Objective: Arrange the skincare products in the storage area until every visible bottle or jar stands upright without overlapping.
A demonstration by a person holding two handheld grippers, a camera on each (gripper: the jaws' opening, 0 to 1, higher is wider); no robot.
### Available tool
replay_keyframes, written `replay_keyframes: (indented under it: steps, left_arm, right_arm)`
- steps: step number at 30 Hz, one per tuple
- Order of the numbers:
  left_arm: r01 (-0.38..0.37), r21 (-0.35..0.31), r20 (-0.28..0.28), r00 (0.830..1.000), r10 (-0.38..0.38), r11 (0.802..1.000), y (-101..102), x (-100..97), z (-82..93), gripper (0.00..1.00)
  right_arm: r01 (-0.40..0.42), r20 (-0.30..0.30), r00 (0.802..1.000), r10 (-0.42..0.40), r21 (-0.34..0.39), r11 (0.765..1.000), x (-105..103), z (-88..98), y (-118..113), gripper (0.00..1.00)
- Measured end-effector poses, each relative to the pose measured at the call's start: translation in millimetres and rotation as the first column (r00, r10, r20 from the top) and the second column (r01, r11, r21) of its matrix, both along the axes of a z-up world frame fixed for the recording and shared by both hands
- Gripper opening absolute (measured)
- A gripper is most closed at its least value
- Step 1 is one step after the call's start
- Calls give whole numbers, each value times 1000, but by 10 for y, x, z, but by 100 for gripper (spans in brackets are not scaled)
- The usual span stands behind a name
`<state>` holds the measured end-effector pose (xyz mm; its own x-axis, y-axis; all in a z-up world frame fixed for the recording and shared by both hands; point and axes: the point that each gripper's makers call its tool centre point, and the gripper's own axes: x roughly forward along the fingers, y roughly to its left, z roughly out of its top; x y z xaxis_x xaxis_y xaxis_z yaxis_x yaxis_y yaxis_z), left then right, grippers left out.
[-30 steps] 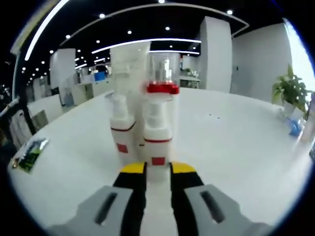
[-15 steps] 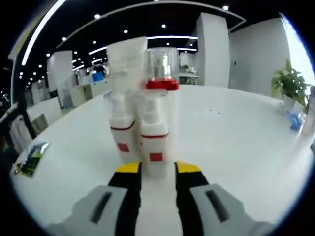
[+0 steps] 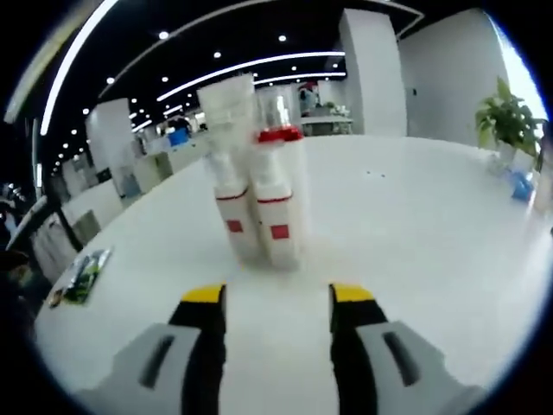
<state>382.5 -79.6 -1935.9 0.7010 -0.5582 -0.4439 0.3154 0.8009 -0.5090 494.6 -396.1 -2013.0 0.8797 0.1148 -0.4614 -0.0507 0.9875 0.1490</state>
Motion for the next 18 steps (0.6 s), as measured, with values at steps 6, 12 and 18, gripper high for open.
replay_keyframes:
  steps: [6, 12, 18]
  left_arm:
    - [-37, 8, -16, 999, 37, 999, 98, 9, -148, 63]
    - [-91, 6, -53, 994, 91, 996, 223, 89, -319, 59]
    - [-132, 6, -65, 989, 132, 991, 339, 237, -428, 58]
  right_arm:
    - [11, -66, 998, 2, 195, 981, -339, 13, 157, 54]
    - [-44, -45, 997, 55, 229, 972, -527, 200, 258, 55]
    - [-122, -19, 991, 129, 216, 969, -691, 362, 346, 74]
